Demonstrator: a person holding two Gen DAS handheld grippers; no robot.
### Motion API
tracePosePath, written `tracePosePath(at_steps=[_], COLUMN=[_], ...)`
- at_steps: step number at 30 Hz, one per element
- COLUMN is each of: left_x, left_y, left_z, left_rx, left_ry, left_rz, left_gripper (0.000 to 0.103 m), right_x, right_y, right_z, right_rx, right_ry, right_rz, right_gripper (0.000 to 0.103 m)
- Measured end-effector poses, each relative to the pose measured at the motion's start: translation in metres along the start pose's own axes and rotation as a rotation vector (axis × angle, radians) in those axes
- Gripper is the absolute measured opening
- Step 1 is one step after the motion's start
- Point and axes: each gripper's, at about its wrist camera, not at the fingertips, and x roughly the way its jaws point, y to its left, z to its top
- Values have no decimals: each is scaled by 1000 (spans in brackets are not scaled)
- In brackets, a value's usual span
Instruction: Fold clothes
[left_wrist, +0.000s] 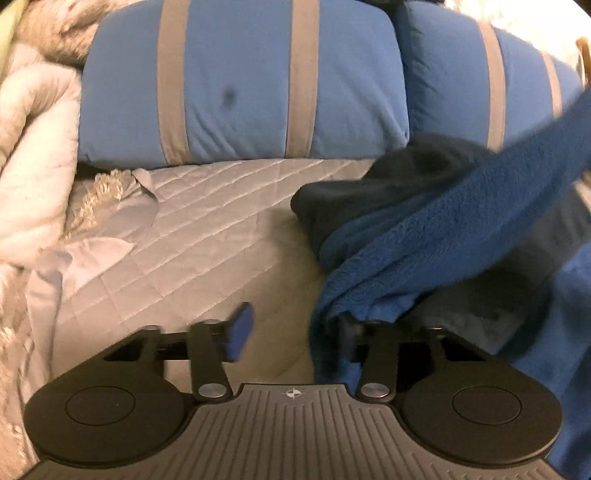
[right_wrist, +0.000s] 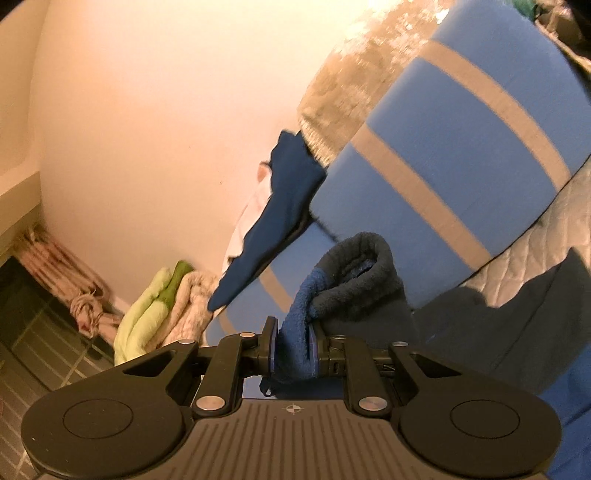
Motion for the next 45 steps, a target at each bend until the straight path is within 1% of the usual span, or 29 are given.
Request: tracePosePath(at_steps=[1,3,6,12,16,18,19,20,21,22,24,25,26,27,28,29,31,33,35,36,38,39,40,42,43,45], left_x=[-1,-2,-4,-9,-12,-13,-13,-14,-16,-19,-29,-34,-42,-52,-61,-69,-87,-99,-108,-111,-114,-116,-118,-122,-124,-130], left_y=[0,-2,-6,-4,-3,-4,-4,-5,-5,-6,-8,-8,-9,-9,-10,-11,-13,-17,-21,-23,-28,-29,-30,-28,-23,-13], left_z=[1,1,-1,-7,-9,-9,-10,-10,-10,-9,-8,-7,-7,-7,-7,-7,-7,-7,-8,-9,-11,-12,-14,-17,-20,-26], left_rx=[-10,-6,-2,-21,-20,-19,-19,-21,-27,-37,-49,-54,-56,-56,-52,-47,-37,-33,-31,-26,-10,-2,3,-1,-15,-44], left_ry=[4,6,10,0,-9,-10,-11,-11,-11,-9,-9,-11,-23,-42,-63,-86,-130,-154,-165,-168,-177,-187,-199,-217,-217,-217], left_rz=[-1,-7,-14,-39,-54,-60,-62,-62,-51,-23,4,15,9,-3,-16,-23,-37,-53,-76,-84,-71,-48,-25,-12,-28,-61], left_gripper=[30,25,21,21,22,24,27,29,36,43,47,47,48,52,58,61,67,69,70,70,70,70,70,70,70,71], right_x=[-3,-9,-20,-49,-76,-90,-96,-100,-102,-102,-102,-104,-106,-108,-110,-111,-113,-109,-100,-96,-85,-77,-67,-49,-42,-37], right_y=[-3,-12,-31,-79,-106,-118,-124,-131,-137,-144,-156,-160,-163,-165,-166,-165,-163,-154,-143,-138,-128,-127,-129,-144,-155,-164], right_z=[2,2,-2,-26,-49,-62,-69,-76,-84,-91,-105,-111,-115,-116,-117,-117,-117,-114,-114,-114,-117,-119,-123,-129,-132,-135], right_rx=[-5,-12,-6,65,124,145,148,142,134,125,100,76,58,49,42,38,19,-35,-111,-153,-264,-326,-392,-470,-483,-504], right_ry=[-4,-2,7,55,93,106,116,130,150,177,218,216,211,203,193,179,154,140,124,115,102,106,119,167,191,192], right_rz=[-16,-48,-106,-208,-244,-253,-269,-299,-345,-411,-538,-593,-629,-639,-640,-629,-606,-586,-582,-582,-589,-614,-664,-802,-858,-888], right_gripper=[17,15,15,14,14,14,14,14,14,15,16,17,20,22,31,42,51,55,66,69,82,85,87,87,88,94])
